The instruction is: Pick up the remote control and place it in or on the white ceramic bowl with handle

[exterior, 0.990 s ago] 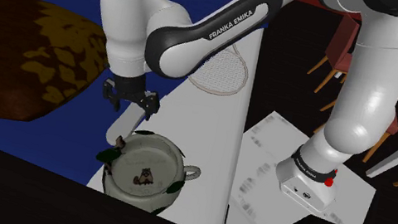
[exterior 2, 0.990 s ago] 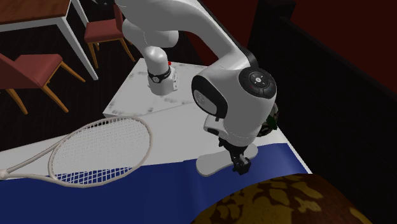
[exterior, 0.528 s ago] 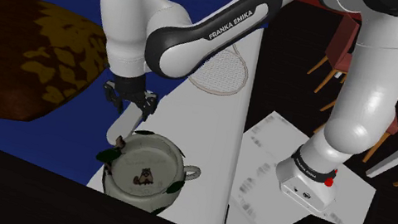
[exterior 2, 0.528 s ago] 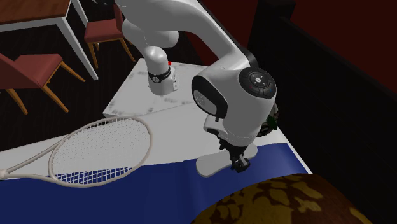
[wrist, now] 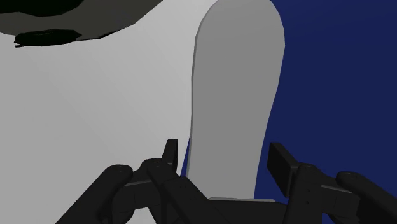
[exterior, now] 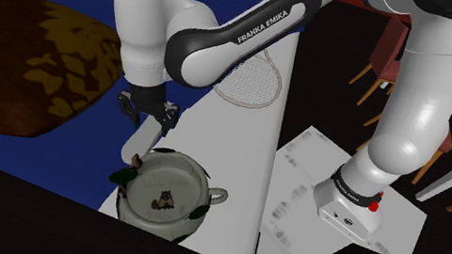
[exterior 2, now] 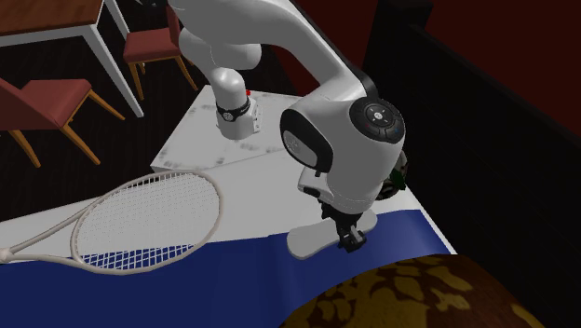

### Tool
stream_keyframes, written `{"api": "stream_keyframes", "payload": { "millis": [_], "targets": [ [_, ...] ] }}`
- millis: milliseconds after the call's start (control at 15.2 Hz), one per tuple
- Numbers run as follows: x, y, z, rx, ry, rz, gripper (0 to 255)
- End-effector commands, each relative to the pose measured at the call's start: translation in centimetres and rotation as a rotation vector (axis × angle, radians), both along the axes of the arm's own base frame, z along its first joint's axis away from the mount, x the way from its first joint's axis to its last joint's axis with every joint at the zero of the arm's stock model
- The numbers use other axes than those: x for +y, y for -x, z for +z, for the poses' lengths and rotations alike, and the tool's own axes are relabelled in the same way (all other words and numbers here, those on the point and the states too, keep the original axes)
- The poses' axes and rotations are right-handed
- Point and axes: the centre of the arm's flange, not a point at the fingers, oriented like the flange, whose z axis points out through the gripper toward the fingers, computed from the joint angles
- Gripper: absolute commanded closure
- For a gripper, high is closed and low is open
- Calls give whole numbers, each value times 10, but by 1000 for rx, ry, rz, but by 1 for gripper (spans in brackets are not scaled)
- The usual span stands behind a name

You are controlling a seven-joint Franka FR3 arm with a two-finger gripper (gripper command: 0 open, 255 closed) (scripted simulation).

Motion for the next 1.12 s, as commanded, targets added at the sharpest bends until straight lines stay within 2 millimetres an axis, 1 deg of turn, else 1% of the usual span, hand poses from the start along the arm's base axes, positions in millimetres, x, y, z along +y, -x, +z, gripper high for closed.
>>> {"api": "stream_keyframes", "payload": {
  "millis": [0,1056],
  "targets": [
    [0,0,8,0,0,0,255],
    [0,0,92,0,0,0,255]
  ]
}}
